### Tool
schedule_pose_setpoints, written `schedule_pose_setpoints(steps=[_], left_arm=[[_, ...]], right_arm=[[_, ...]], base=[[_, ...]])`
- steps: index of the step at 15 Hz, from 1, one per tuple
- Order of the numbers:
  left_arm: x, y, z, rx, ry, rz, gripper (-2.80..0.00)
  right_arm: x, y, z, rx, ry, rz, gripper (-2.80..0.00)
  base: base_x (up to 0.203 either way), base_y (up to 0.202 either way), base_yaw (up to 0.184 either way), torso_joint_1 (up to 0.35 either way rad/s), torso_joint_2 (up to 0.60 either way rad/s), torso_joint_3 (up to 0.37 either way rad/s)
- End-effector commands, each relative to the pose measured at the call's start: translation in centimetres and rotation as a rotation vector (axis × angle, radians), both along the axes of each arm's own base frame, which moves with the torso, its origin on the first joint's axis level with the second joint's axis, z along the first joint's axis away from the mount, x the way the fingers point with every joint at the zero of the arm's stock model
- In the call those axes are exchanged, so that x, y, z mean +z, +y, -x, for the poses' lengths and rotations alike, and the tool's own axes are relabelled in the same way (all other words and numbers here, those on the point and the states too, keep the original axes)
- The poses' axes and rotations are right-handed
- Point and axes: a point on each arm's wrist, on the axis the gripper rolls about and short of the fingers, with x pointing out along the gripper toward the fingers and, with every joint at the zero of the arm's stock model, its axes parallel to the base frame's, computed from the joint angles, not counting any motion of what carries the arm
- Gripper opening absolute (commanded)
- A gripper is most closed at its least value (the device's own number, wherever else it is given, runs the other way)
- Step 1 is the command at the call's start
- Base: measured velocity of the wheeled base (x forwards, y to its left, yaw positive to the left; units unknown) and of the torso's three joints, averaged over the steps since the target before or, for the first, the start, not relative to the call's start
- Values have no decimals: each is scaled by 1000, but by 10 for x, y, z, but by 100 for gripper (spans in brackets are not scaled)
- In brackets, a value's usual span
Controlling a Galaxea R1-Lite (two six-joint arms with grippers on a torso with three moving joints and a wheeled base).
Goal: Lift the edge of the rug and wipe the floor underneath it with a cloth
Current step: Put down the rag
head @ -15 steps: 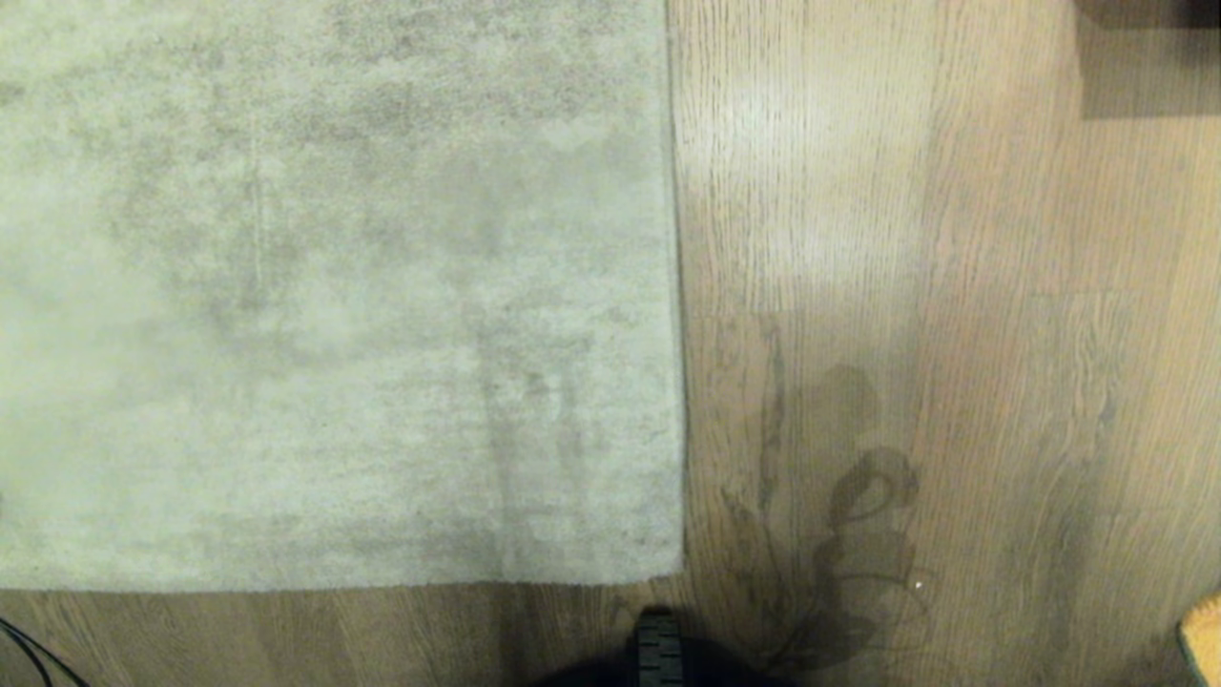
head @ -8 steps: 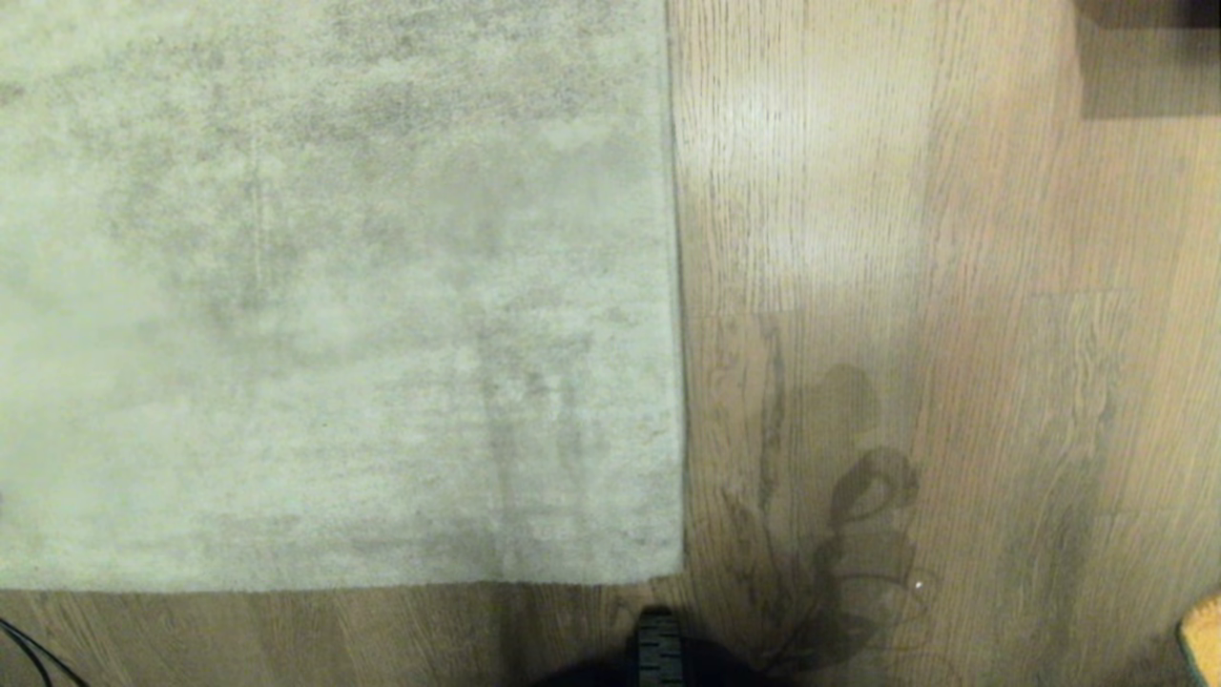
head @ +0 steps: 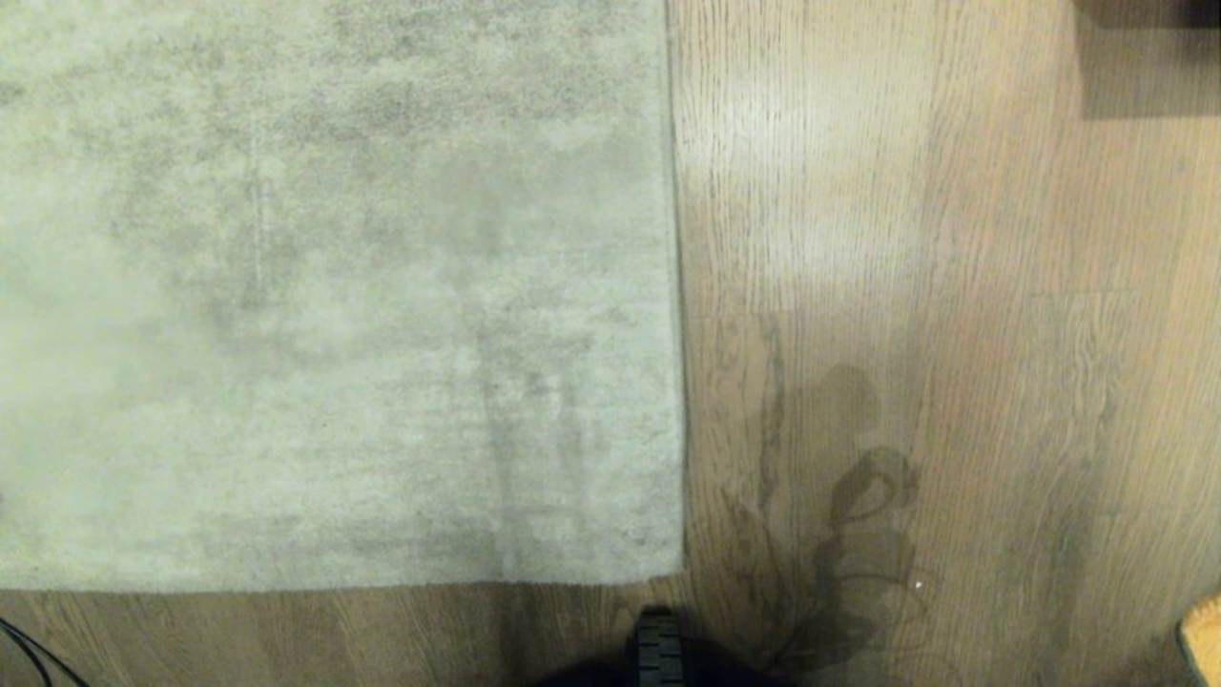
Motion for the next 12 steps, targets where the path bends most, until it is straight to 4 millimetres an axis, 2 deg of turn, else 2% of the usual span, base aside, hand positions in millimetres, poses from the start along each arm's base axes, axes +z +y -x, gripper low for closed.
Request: schedule_pose_setpoints(steps=[1,12], left_arm=[[0,0,0,0,1,3,-280],[0,0,0,0,1,3,-280]], right_arm=[[0,0,0,1,1,1,-280],[0,0,0,1,1,1,-280]], base=[[0,0,0,0,0,0],[0,0,0,0,0,0]])
